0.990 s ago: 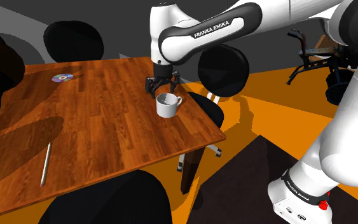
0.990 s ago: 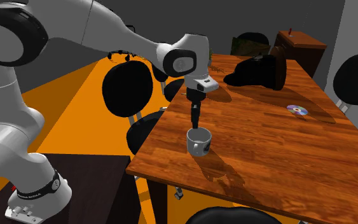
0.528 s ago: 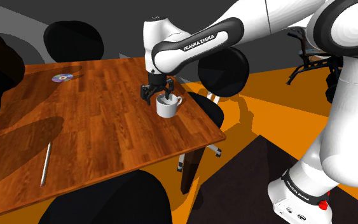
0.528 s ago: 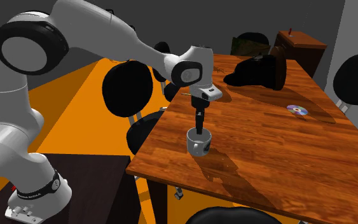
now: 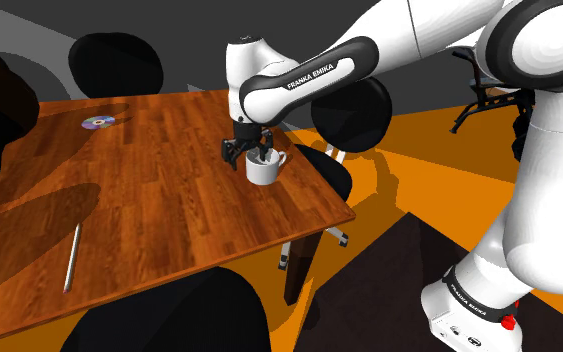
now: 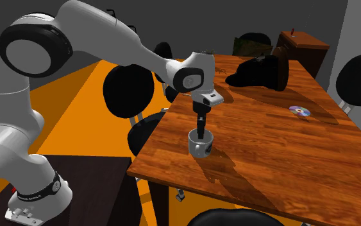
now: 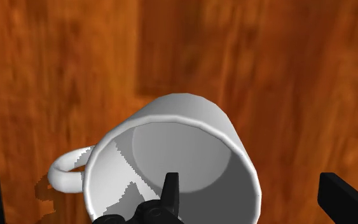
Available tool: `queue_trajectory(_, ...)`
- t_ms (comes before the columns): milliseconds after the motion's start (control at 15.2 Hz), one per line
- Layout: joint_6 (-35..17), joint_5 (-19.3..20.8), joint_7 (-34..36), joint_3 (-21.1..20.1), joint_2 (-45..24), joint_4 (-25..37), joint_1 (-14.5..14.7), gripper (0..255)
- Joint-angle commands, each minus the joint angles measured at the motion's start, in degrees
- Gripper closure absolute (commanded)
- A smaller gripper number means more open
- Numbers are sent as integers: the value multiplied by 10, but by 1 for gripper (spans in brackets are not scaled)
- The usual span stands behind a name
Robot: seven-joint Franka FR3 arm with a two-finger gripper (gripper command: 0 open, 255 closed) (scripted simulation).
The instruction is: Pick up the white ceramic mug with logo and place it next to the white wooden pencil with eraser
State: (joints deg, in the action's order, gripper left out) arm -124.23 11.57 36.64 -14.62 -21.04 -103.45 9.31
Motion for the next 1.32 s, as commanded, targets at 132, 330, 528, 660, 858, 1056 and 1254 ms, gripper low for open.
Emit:
queue_trajectory(132,0,0,0,0,0,0,0,255)
queue_trajectory(330,0,0,0,0,0,0,0,255)
queue_trajectory(528,0,0,0,0,0,0,0,255)
queue_trajectory(660,0,0,0,0,0,0,0,255)
queue_trajectory(858,12,-3,-3,-1,7,6,-1,255)
queue_trajectory(1056,32,-8,-7,-3,17,16,-2,255)
queue_trajectory(1254,51,-12,-10,-4,26,27,-2,255)
